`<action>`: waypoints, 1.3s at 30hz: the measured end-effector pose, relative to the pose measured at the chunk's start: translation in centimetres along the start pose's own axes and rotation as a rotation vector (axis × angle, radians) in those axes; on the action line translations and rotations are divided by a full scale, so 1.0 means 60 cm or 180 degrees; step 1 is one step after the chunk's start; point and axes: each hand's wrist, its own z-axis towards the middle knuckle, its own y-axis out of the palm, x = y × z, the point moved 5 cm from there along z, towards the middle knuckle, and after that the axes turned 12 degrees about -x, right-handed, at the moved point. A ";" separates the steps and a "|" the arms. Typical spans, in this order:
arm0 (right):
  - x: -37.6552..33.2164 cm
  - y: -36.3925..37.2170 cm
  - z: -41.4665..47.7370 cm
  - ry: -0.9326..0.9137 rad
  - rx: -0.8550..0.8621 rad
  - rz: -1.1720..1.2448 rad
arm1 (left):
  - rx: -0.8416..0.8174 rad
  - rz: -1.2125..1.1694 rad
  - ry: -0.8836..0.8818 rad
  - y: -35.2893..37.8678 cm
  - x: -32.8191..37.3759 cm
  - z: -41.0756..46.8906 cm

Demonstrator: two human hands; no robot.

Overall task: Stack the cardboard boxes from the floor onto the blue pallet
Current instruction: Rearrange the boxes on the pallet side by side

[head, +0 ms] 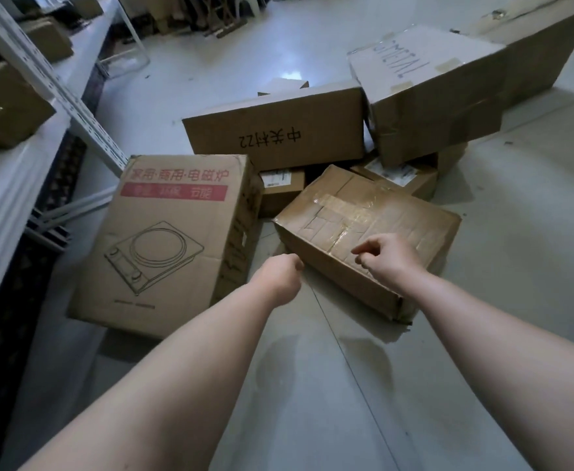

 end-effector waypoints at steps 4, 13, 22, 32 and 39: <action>-0.007 0.026 0.017 0.0091 0.0004 -0.0161 | 0.0014 -0.0075 -0.0122 0.002 -0.047 0.012; 0.050 0.032 0.064 0.0700 0.0002 -0.0293 | 0.0045 -0.0031 0.0035 -0.013 -0.045 0.089; -0.004 -0.063 0.097 0.0984 0.0462 -0.0384 | -0.0026 -0.0342 0.0522 -0.101 0.046 0.162; -0.048 -0.213 0.119 0.1046 0.0825 -0.0302 | -0.0128 -0.0177 0.0706 -0.216 0.146 0.181; -0.015 -0.278 0.164 0.1205 0.0516 -0.0296 | -0.0305 -0.0884 0.0353 -0.224 0.208 0.225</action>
